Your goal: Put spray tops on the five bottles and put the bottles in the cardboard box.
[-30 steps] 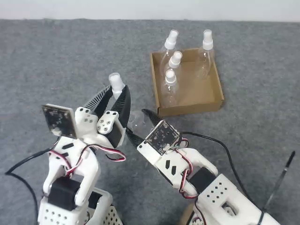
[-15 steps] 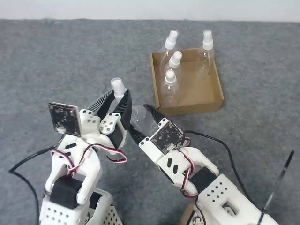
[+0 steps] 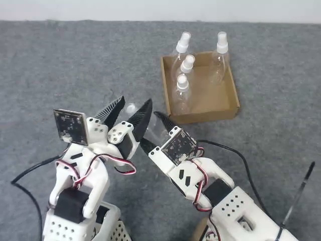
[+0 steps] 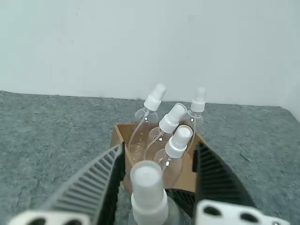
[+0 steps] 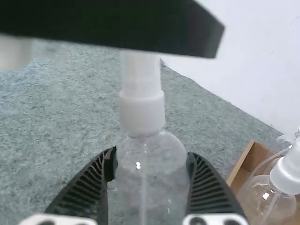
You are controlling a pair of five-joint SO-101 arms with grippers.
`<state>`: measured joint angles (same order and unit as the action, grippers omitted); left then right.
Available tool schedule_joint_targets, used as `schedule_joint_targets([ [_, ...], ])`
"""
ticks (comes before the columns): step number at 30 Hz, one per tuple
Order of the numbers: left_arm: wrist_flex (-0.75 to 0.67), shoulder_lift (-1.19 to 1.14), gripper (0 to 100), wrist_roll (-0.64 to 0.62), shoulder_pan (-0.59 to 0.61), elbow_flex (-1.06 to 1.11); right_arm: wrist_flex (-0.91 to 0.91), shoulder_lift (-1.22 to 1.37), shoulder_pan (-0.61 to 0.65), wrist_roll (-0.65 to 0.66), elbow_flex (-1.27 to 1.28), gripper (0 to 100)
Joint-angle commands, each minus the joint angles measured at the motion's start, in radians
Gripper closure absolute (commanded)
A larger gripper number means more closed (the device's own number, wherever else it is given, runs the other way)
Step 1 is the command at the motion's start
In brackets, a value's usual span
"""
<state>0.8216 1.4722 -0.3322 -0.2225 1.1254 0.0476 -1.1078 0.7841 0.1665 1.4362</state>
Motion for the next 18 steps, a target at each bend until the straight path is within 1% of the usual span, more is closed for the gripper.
schedule_joint_targets([
  [1,0.002,0.014,76,0.002,-0.003,-0.013,-0.025,-0.038,-0.021,0.003,-0.018,94.3],
  [11,0.002,0.014,76,0.002,0.009,-0.059,-0.027,-0.031,-0.021,0.003,-0.018,94.3],
  [14,0.002,0.014,76,0.002,0.052,-0.077,-0.028,-0.030,-0.021,0.003,-0.018,94.3],
  [18,0.000,0.014,76,0.002,0.155,-0.124,-0.025,-0.028,-0.021,0.003,-0.018,94.3],
])
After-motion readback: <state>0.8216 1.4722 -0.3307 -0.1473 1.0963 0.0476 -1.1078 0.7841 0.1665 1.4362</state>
